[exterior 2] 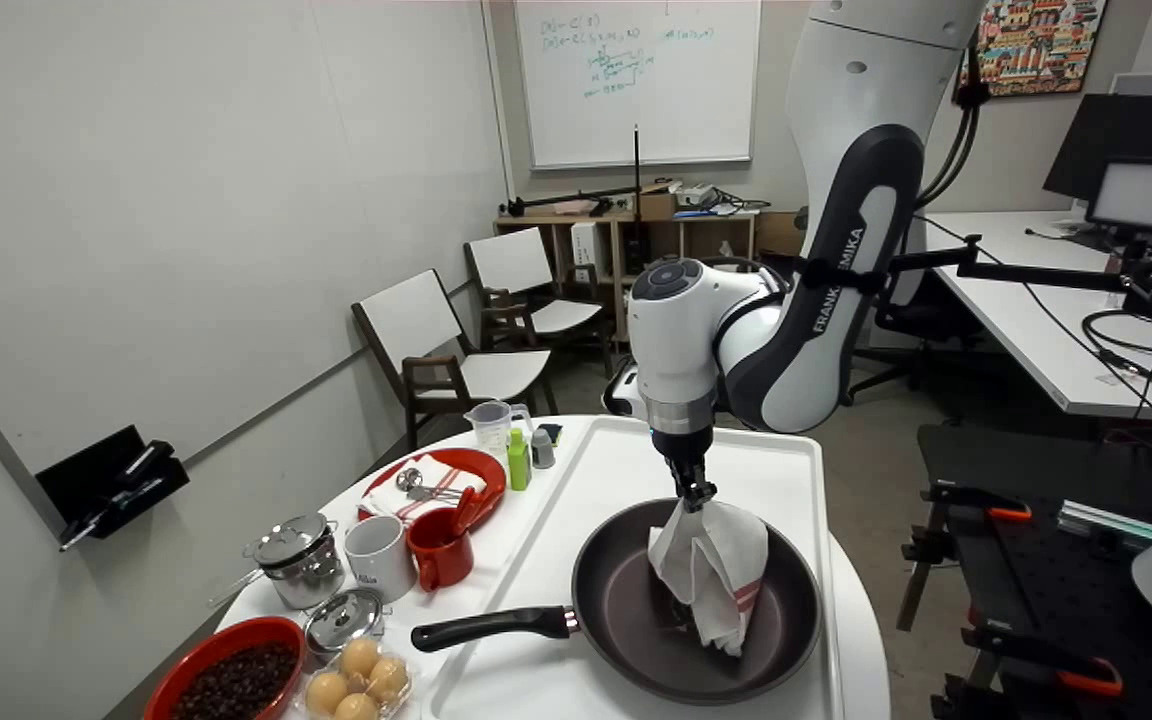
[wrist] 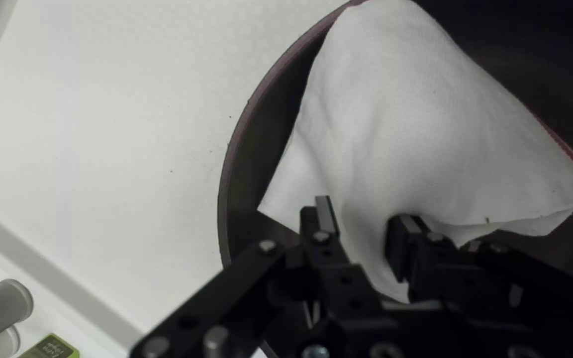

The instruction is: Use the towel to clean the pan

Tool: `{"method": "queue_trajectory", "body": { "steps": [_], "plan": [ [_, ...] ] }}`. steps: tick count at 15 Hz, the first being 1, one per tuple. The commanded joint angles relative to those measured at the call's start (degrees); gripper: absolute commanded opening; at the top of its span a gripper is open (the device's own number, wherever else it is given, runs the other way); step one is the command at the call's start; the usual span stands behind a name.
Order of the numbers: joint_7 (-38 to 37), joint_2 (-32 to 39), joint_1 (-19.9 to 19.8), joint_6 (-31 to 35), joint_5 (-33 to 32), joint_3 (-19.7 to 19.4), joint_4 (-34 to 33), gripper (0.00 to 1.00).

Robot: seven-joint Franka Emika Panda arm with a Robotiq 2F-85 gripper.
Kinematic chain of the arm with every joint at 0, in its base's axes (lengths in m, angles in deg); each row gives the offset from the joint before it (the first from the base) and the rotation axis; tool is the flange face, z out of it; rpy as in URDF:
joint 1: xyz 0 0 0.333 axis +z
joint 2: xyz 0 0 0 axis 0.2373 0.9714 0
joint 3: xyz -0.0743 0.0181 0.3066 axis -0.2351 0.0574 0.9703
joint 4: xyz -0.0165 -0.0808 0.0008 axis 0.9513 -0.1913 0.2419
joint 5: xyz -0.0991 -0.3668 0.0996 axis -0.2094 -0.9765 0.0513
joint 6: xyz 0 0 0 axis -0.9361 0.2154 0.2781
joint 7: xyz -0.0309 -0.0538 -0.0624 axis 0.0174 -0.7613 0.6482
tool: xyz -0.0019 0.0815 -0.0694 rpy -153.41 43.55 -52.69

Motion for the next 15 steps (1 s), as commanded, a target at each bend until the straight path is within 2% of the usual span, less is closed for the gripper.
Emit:
{"method": "queue_trajectory", "body": {
  "steps": [1,5,6,7,13,15],
  "plan": [
    [-0.29,-0.05,-0.52,-0.23,-0.47,0.47,-0.12,0.30],
    [-0.29,-0.05,-0.53,-0.23,-0.47,0.47,-0.12,0.30],
    [-0.20,0.45,-0.69,-0.42,-0.35,0.47,-0.63,0.55],
    [0.22,0.74,-1.06,-0.56,-0.11,0.75,-0.88,0.56],
    [3.39,1.92,-4.22,-1.21,1.11,3.68,-1.06,0.98],
    [3.88,2.36,-4.80,-1.22,1.20,4.23,-1.09,1.00]
  ]
}}
